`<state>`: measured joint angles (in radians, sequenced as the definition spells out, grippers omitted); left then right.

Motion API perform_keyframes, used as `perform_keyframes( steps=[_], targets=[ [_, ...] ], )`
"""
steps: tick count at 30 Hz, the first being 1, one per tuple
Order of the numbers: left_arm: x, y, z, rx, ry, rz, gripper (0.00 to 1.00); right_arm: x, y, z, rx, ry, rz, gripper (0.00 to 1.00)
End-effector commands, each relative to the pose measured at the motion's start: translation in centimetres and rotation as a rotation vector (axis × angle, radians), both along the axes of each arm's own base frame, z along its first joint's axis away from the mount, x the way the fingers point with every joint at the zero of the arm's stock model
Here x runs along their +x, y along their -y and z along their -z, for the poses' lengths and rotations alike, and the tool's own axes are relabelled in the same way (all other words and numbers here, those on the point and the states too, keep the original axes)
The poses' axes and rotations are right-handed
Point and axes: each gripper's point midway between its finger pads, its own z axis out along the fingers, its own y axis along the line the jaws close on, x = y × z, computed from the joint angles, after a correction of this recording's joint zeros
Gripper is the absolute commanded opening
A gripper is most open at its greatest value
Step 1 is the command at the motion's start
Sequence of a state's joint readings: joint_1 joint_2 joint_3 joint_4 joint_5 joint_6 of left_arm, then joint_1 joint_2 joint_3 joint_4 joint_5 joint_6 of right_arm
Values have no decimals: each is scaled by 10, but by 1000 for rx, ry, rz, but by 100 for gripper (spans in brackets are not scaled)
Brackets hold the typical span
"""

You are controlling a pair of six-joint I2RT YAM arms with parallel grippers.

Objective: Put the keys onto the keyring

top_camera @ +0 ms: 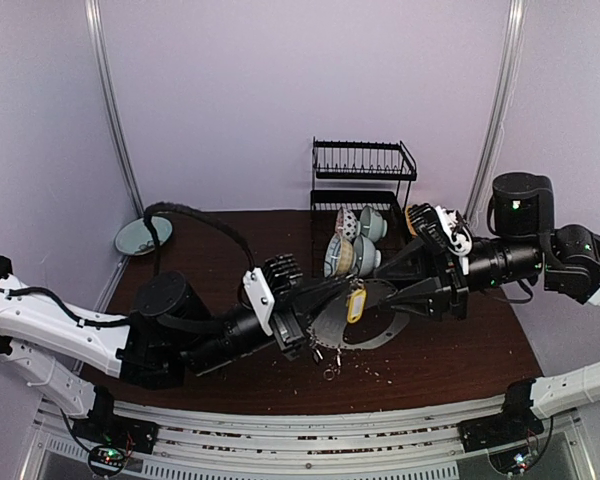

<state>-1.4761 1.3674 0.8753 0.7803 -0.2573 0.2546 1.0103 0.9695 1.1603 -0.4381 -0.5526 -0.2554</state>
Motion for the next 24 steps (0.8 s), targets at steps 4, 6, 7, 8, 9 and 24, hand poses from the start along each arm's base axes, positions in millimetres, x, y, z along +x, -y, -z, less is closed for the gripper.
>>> perform_keyframes(
  steps=[4,6,7,8,9,24],
  targets=[
    [-7,-21,-39,-180,14,35,0,16,-1,7,27,19,91,36],
    [-5,-24,-40,-209,11,21,0,8,-2,2,59,23,44,22],
    [-3,-26,-39,-222,6,11,0,7,-3,2,66,25,37,16],
    [1,-27,-36,-235,-2,-7,0,7,-3,2,71,26,36,11],
    [5,-29,-35,-254,-10,-28,0,7,-4,2,75,28,33,7],
    [-16,-33,-45,-400,37,116,0,-20,-29,20,68,-68,-200,0]
  ],
)
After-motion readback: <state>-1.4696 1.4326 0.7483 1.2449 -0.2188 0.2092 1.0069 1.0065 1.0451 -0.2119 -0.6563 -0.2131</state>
